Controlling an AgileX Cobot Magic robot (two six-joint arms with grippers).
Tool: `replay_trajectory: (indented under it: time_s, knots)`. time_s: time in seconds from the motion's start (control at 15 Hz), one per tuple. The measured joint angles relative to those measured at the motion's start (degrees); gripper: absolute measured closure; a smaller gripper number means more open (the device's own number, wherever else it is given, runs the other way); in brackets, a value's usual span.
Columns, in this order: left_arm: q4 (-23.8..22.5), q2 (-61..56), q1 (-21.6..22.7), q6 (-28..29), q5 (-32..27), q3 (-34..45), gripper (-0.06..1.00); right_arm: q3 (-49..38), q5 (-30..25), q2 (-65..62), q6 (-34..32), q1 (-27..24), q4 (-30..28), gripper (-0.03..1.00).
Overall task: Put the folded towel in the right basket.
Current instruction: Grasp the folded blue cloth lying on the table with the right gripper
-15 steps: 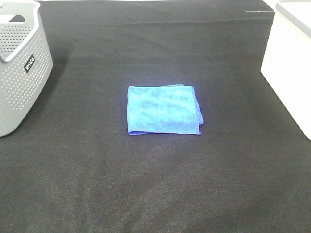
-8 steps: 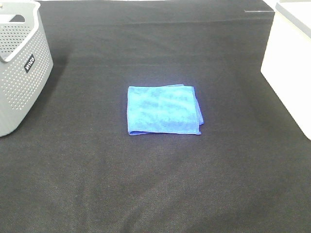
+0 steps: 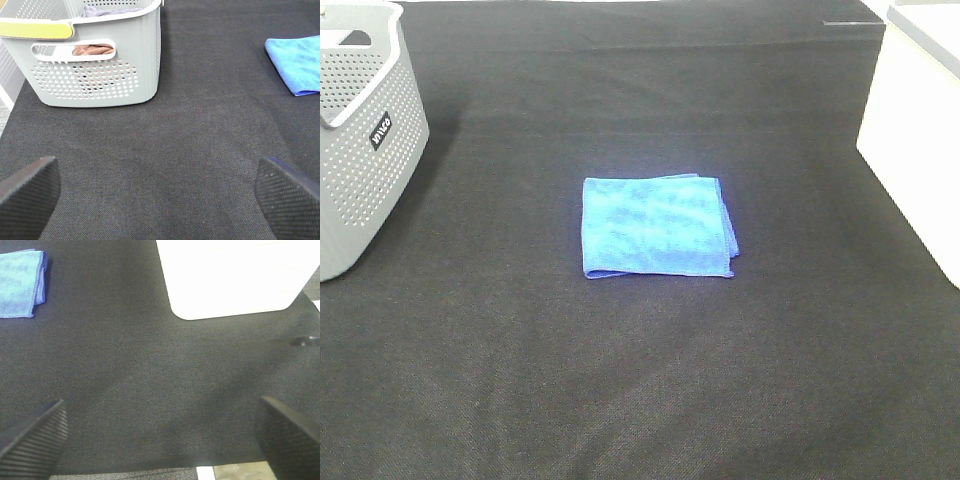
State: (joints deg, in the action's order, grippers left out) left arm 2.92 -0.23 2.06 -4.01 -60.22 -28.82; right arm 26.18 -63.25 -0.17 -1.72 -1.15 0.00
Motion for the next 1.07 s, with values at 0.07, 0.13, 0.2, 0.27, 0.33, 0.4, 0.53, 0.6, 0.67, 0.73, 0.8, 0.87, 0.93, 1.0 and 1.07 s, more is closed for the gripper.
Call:
replay_trajectory:
  time_s: [0.07, 0.13, 0.2, 0.27, 0.33, 0.4, 0.53, 0.6, 0.67, 0.73, 0.8, 0.87, 0.93, 1.0, 1.07]
  knots:
    - [0.0, 0.0, 0.0, 0.0, 0.0, 0.0, -0.05, 0.0, 0.0, 0.0, 0.0, 0.0, 0.0, -0.01]
    - [0.0, 0.0, 0.0, 0.0, 0.0, 0.0, -0.05, 0.0, 0.0, 0.0, 0.0, 0.0, 0.0, -0.01]
    - [0.0, 0.0, 0.0, 0.0, 0.0, 0.0, -0.05, 0.0, 0.0, 0.0, 0.0, 0.0, 0.0, -0.01]
    - [0.0, 0.0, 0.0, 0.0, 0.0, 0.0, -0.05, 0.0, 0.0, 0.0, 0.0, 0.0, 0.0, -0.01]
    - [0.0, 0.0, 0.0, 0.0, 0.0, 0.0, -0.05, 0.0, 0.0, 0.0, 0.0, 0.0, 0.0, -0.01]
    - [0.0, 0.0, 0.0, 0.0, 0.0, 0.0, -0.05, 0.0, 0.0, 0.0, 0.0, 0.0, 0.0, -0.01]
    - [0.0, 0.0, 0.0, 0.0, 0.0, 0.0, -0.05, 0.0, 0.0, 0.0, 0.0, 0.0, 0.0, -0.01]
    - [0.0, 0.0, 0.0, 0.0, 0.0, 0.0, -0.05, 0.0, 0.0, 0.0, 0.0, 0.0, 0.0, -0.01]
    - [0.0, 0.0, 0.0, 0.0, 0.0, 0.0, -0.05, 0.0, 0.0, 0.0, 0.0, 0.0, 0.0, -0.01]
    - [0.0, 0.0, 0.0, 0.0, 0.0, 0.0, -0.05, 0.0, 0.0, 0.0, 0.0, 0.0, 0.0, -0.01]
    - [0.0, 0.0, 0.0, 0.0, 0.0, 0.0, -0.05, 0.0, 0.0, 0.0, 0.0, 0.0, 0.0, -0.01]
    - [0.0, 0.0, 0.0, 0.0, 0.0, 0.0, -0.05, 0.0, 0.0, 0.0, 0.0, 0.0, 0.0, -0.01]
    - [0.0, 0.0, 0.0, 0.0, 0.0, 0.0, -0.05, 0.0, 0.0, 0.0, 0.0, 0.0, 0.0, -0.01]
    - [0.0, 0.0, 0.0, 0.0, 0.0, 0.0, -0.05, 0.0, 0.0, 0.0, 0.0, 0.0, 0.0, -0.01]
    - [0.0, 0.0, 0.0, 0.0, 0.0, 0.0, -0.05, 0.0, 0.0, 0.0, 0.0, 0.0, 0.0, -0.01]
